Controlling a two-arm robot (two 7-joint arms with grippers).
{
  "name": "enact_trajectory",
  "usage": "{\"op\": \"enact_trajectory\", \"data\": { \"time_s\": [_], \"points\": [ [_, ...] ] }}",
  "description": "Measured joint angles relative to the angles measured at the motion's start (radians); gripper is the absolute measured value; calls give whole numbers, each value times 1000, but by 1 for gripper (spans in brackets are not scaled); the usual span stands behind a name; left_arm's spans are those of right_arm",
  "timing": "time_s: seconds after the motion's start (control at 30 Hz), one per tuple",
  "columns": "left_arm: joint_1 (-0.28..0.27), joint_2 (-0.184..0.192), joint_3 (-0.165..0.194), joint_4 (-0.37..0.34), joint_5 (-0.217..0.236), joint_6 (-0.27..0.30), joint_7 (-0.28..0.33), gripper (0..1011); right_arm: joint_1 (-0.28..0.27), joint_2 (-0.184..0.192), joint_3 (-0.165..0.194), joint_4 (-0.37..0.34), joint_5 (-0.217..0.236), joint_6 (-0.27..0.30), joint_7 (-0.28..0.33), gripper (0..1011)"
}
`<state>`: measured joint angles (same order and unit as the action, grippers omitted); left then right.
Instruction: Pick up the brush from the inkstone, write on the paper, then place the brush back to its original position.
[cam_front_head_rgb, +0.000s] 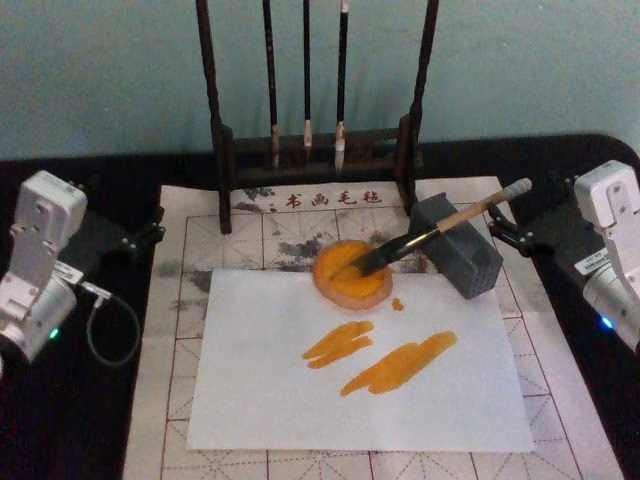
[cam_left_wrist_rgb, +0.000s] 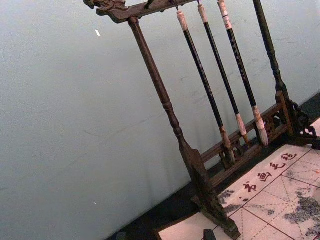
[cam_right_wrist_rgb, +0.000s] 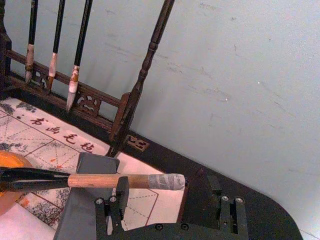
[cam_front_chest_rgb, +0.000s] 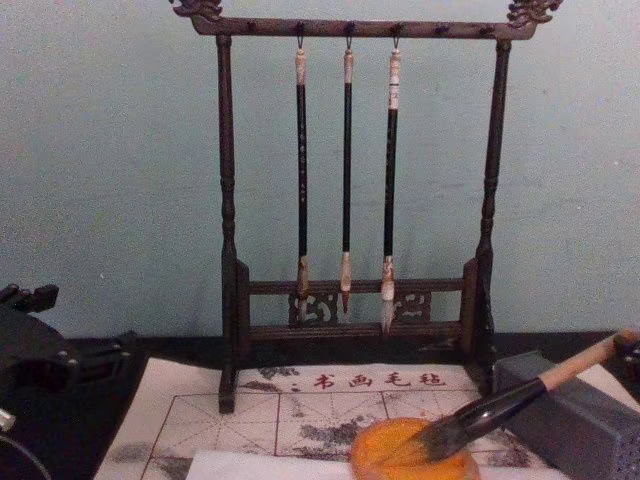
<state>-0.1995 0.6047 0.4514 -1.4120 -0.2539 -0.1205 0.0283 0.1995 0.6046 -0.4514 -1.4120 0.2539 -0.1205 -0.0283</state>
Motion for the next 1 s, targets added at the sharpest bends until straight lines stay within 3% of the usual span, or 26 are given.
{"op": "enact_trajectory", "data": {
  "time_s": [1.0],
  "points": [
    [0,0,0,0,0,0,0,1001,0,0,0,0,0,0,0,1000]
  ]
}}
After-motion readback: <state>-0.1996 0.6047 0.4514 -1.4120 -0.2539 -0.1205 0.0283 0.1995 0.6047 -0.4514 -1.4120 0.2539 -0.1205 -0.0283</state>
